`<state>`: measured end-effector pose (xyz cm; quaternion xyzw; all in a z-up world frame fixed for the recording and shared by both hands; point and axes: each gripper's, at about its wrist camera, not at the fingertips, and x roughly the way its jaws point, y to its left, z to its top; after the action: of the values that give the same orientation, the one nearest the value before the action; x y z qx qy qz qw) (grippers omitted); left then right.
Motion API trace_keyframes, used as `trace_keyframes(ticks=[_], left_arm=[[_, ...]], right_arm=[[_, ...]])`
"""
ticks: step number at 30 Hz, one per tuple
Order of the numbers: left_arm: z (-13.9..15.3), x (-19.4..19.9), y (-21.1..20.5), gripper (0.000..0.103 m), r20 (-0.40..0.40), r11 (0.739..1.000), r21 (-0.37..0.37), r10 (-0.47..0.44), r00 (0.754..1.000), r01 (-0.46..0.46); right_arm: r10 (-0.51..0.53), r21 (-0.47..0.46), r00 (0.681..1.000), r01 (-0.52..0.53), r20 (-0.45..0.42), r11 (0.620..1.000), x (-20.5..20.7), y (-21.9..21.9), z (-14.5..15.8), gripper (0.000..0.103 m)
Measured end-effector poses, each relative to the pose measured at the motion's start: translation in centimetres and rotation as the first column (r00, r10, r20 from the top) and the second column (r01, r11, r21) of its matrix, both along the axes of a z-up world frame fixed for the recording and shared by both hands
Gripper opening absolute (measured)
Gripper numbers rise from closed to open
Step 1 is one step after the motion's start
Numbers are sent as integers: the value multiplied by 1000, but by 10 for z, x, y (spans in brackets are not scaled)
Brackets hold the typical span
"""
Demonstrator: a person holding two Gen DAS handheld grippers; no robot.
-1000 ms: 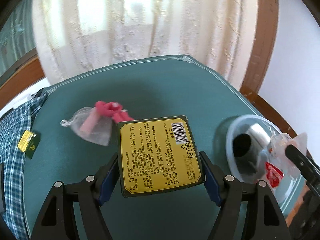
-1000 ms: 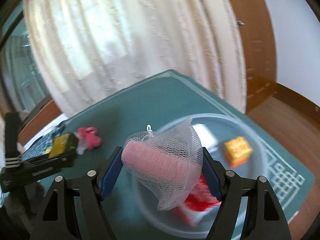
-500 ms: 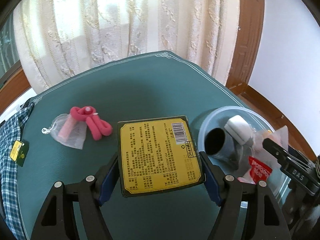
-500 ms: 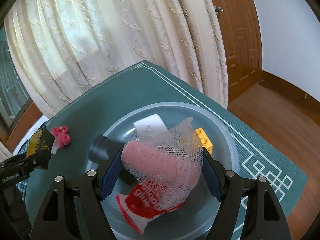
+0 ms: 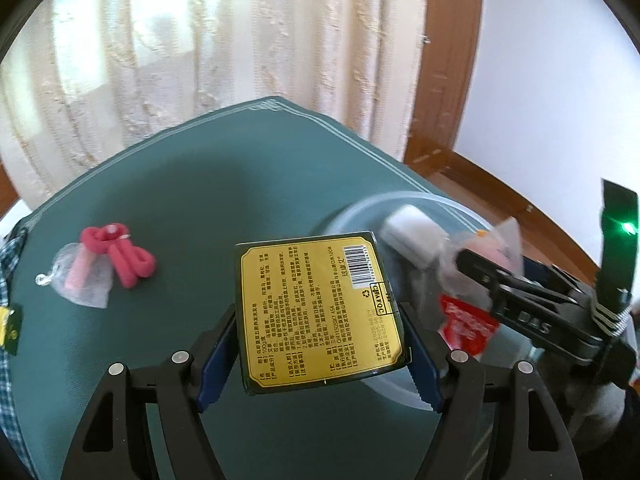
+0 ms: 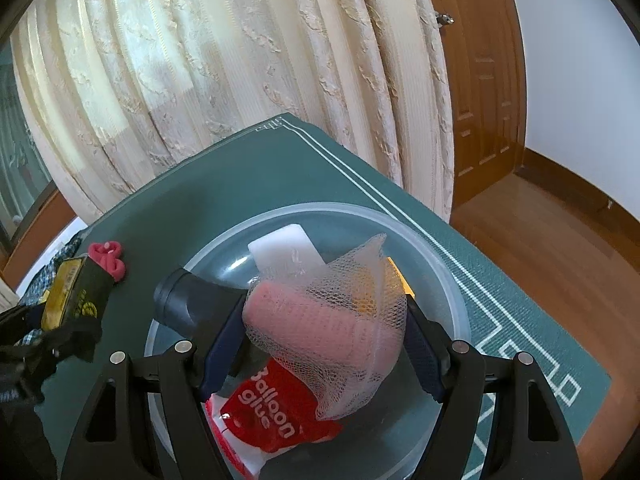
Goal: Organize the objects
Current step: 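Carry the mesh bag and yellow box over the basin and lower them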
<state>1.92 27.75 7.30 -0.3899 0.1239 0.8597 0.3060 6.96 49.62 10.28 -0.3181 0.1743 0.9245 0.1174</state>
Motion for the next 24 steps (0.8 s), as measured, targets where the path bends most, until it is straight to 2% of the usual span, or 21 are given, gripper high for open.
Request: trace_keyframes(ticks=[4, 12, 15, 17, 24], left_arm=[[-7, 9, 12, 78, 24, 997, 28, -68, 997, 67], [-23, 10, 29, 79, 97, 991, 44, -133, 986, 129], [-25, 7, 29, 82, 113, 990, 54, -138, 984, 133], [-27, 4, 27, 88, 115, 991, 58, -126, 985, 120], [-26, -1, 15, 91, 115, 994, 73, -86, 990, 78]], right_arm=[[-5, -11, 1000, 5, 0, 1000, 0, 3, 0, 75], [-12, -12, 1000, 12, -4, 1000, 2, 4, 1, 75], [-10, -11, 1000, 10, 0, 1000, 1, 4, 0, 75], [-10, -11, 1000, 10, -1, 1000, 2, 4, 0, 75], [-12, -18, 1000, 12, 1, 1000, 0, 3, -1, 75]])
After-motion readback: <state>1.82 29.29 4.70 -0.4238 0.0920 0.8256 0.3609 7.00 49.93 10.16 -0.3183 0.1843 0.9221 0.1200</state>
